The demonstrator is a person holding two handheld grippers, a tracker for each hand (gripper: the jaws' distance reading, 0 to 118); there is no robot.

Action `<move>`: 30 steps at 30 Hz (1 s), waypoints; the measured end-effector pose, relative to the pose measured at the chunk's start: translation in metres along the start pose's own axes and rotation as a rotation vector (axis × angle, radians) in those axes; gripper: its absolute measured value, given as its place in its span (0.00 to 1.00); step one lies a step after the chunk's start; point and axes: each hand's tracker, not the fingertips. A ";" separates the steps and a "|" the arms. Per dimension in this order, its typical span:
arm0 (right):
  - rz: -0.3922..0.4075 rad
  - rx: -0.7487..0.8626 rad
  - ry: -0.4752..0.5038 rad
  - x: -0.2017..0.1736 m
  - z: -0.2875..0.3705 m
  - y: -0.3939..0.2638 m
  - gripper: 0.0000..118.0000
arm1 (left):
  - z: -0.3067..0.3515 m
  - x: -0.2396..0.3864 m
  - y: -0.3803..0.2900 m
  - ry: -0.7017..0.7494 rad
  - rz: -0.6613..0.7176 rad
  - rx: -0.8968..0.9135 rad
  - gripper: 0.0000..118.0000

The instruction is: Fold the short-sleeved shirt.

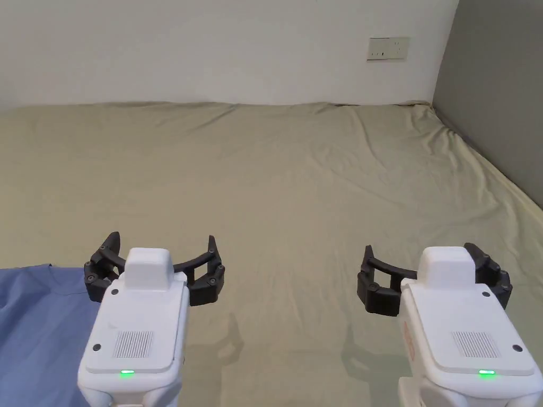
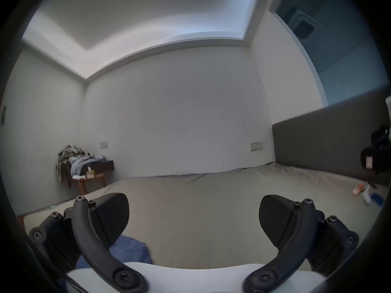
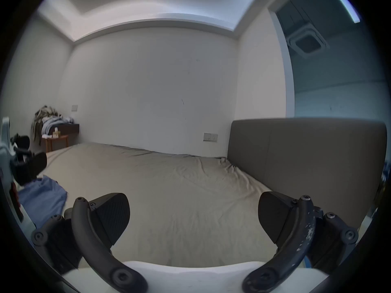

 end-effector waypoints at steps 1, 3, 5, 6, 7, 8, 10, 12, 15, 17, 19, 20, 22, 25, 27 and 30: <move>0.007 0.001 -0.002 0.000 0.000 -0.001 1.00 | 0.000 0.000 0.000 0.005 -0.023 0.011 1.00; 0.012 -0.002 -0.004 0.000 0.000 -0.001 1.00 | -0.003 -0.006 -0.004 -0.007 0.019 -0.007 1.00; 0.026 0.003 -0.006 -0.002 0.001 -0.001 1.00 | -0.004 -0.006 -0.005 0.001 0.031 -0.009 1.00; 0.034 0.004 -0.005 -0.002 0.000 -0.001 1.00 | -0.001 -0.009 -0.003 0.000 0.049 -0.012 1.00; 0.039 0.006 -0.003 -0.002 0.000 -0.001 1.00 | -0.002 -0.010 -0.003 0.000 0.065 -0.018 1.00; 0.043 0.007 -0.002 -0.003 0.001 -0.001 1.00 | -0.003 -0.011 -0.004 0.001 0.069 -0.020 1.00; 0.050 0.011 -0.002 -0.003 0.001 -0.001 1.00 | -0.002 -0.011 -0.004 -0.001 0.071 -0.024 1.00; 0.054 0.012 -0.002 -0.004 0.002 0.000 1.00 | -0.003 -0.012 -0.004 -0.002 0.070 -0.024 1.00; 0.050 0.011 -0.002 -0.003 0.002 0.000 1.00 | -0.003 -0.012 -0.003 -0.007 0.065 -0.026 1.00; 0.050 0.012 -0.003 -0.003 0.003 0.000 1.00 | -0.003 -0.013 -0.004 -0.008 0.071 -0.024 1.00; 0.052 0.009 -0.003 -0.003 0.002 0.000 1.00 | -0.003 -0.013 -0.004 -0.009 0.073 -0.025 1.00; 0.051 0.008 -0.001 -0.002 0.003 0.001 1.00 | -0.004 -0.013 -0.004 -0.007 0.075 -0.026 1.00; 0.048 0.008 0.003 -0.002 0.003 0.000 1.00 | -0.003 -0.012 -0.003 -0.006 0.080 -0.027 1.00; 0.048 0.009 0.003 -0.001 0.004 0.001 1.00 | -0.002 -0.013 -0.003 -0.004 0.079 -0.023 1.00; 0.048 0.010 0.004 -0.001 0.004 0.001 1.00 | -0.003 -0.012 -0.003 -0.007 0.076 -0.024 1.00; 0.051 0.012 0.002 -0.001 0.005 0.001 1.00 | -0.003 -0.012 -0.004 -0.010 0.088 -0.027 1.00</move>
